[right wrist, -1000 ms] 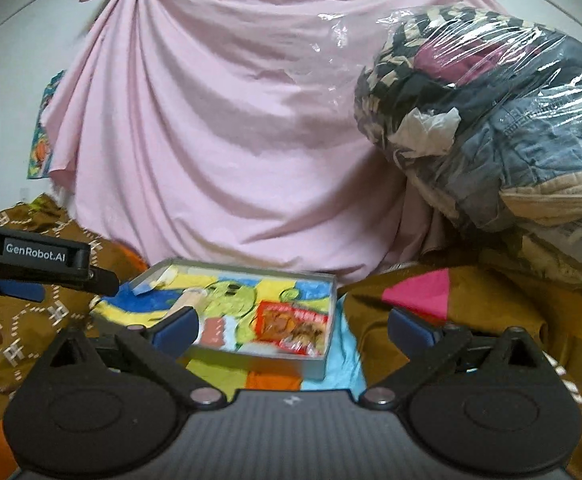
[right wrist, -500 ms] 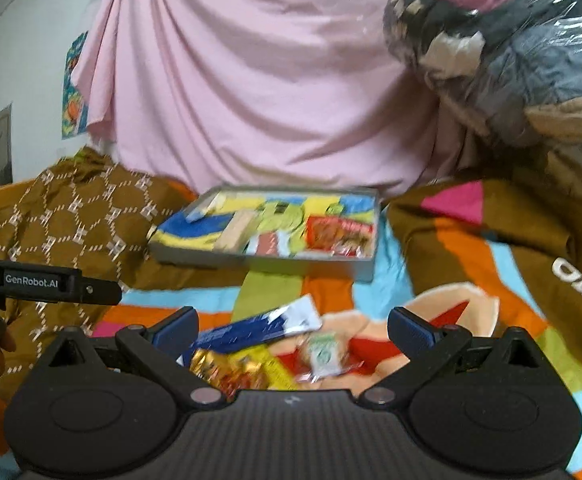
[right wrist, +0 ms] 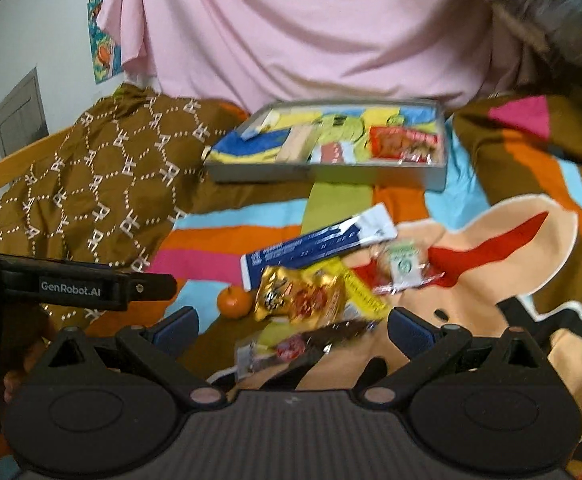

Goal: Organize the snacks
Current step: 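Move both grippers back from the tray to the remaining snack pile, then close the left gripper on the mandarin while the right gripper grasps the brown jerky stick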

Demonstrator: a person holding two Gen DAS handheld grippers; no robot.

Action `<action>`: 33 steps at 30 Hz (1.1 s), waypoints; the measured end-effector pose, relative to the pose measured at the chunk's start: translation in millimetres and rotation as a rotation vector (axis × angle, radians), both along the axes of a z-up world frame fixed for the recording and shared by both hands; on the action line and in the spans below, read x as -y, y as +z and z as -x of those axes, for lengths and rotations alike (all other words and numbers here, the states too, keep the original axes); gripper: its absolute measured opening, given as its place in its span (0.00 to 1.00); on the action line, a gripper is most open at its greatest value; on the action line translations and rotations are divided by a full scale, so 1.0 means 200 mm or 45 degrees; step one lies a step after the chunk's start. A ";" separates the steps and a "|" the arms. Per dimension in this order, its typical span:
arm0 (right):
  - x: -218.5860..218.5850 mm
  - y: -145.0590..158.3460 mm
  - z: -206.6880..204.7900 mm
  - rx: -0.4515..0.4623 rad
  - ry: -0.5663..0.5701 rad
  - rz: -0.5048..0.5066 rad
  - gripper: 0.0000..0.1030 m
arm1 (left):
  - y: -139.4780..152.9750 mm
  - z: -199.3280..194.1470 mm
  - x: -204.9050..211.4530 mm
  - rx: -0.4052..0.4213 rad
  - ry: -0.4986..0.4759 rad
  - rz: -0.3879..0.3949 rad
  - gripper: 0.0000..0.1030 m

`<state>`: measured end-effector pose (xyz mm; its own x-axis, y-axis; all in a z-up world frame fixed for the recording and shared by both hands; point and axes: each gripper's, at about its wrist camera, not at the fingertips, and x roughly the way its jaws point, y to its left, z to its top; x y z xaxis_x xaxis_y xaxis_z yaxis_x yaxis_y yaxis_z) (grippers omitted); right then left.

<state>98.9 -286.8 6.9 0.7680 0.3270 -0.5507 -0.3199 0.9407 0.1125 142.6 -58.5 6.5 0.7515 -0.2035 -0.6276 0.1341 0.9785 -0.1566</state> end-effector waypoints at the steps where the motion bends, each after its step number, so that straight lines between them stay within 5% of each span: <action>1: 0.00 -0.01 -0.01 -0.019 0.005 -0.007 1.00 | -0.01 -0.01 0.00 -0.008 -0.004 -0.003 0.99; 17: 0.02 -0.15 -0.17 -0.315 0.005 -0.100 1.00 | -0.12 -0.27 0.05 -0.226 -0.105 0.027 0.99; 33: 0.01 -0.23 -0.30 -0.390 0.016 -0.168 0.99 | -0.19 -0.45 0.15 -0.355 -0.184 0.132 0.92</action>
<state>159.4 -289.0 -40.0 0.5688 0.4196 -0.7074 -0.2642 0.9077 0.3260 233.5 -88.7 -31.9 0.5124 -0.3691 -0.7754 0.2084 0.9294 -0.3046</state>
